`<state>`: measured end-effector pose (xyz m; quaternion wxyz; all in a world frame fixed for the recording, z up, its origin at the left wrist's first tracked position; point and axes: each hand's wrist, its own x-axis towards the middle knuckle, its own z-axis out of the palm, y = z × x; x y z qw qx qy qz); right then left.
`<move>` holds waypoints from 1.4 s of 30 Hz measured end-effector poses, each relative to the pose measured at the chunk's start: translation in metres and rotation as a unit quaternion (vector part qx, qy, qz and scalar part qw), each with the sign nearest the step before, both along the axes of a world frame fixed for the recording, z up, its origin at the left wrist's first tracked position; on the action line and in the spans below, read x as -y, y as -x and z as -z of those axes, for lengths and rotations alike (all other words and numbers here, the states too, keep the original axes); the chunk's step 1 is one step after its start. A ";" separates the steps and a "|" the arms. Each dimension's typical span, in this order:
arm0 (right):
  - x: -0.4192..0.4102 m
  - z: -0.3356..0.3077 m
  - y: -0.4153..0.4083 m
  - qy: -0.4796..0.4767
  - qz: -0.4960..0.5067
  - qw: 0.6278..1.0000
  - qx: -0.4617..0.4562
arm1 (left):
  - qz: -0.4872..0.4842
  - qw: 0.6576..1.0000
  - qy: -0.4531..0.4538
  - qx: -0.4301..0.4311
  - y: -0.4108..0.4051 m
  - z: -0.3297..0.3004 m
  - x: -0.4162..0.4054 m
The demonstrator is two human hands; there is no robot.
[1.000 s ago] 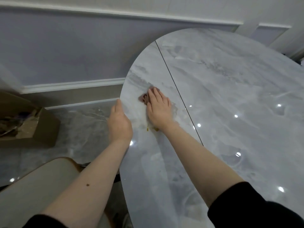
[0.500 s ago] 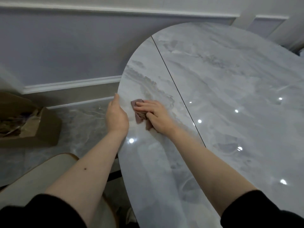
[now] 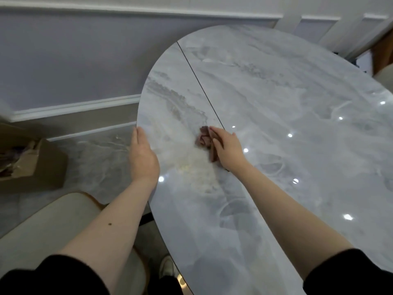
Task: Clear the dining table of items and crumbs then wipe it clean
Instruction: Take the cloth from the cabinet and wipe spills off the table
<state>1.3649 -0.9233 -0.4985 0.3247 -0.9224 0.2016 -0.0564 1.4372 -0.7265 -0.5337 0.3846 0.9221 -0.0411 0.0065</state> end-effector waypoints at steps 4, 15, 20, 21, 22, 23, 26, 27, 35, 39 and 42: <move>-0.017 0.027 -0.014 0.140 0.000 0.990 -0.017 | 0.003 1.000 -0.002 0.006 -0.002 0.002 0.000; 0.001 0.033 0.028 0.115 -0.075 0.989 0.047 | 0.013 1.000 0.007 0.006 -0.002 0.002 -0.001; 0.012 0.034 -0.005 0.145 0.070 0.986 -0.033 | 0.013 1.000 0.009 0.003 -0.002 0.002 0.000; -0.002 0.030 -0.005 0.149 0.042 0.988 -0.009 | 0.013 1.000 0.009 0.000 -0.001 0.002 0.000; -0.018 0.027 0.000 0.143 -0.001 0.990 0.016 | 0.012 1.000 0.007 -0.002 -0.001 0.002 -0.001; -0.036 0.026 0.011 0.138 -0.052 0.988 0.039 | 0.011 1.000 0.005 -0.004 -0.001 0.002 -0.001; -0.075 0.027 0.068 0.105 -0.152 0.982 0.044 | 0.011 1.000 0.010 -0.002 0.000 0.000 -0.002; -0.074 0.030 0.083 0.100 -0.163 0.981 0.045 | 0.009 1.000 0.014 -0.003 0.001 0.000 -0.002; -0.034 0.035 -0.019 0.115 0.005 0.993 -0.005 | -0.019 0.999 0.048 0.011 -0.005 0.004 -0.001; -0.084 0.037 0.000 0.099 -0.137 0.985 0.015 | -0.023 0.997 0.067 0.010 -0.005 0.006 -0.003; -0.081 0.026 0.045 0.054 -0.231 0.971 0.010 | -0.020 0.997 0.079 0.007 -0.006 0.007 -0.004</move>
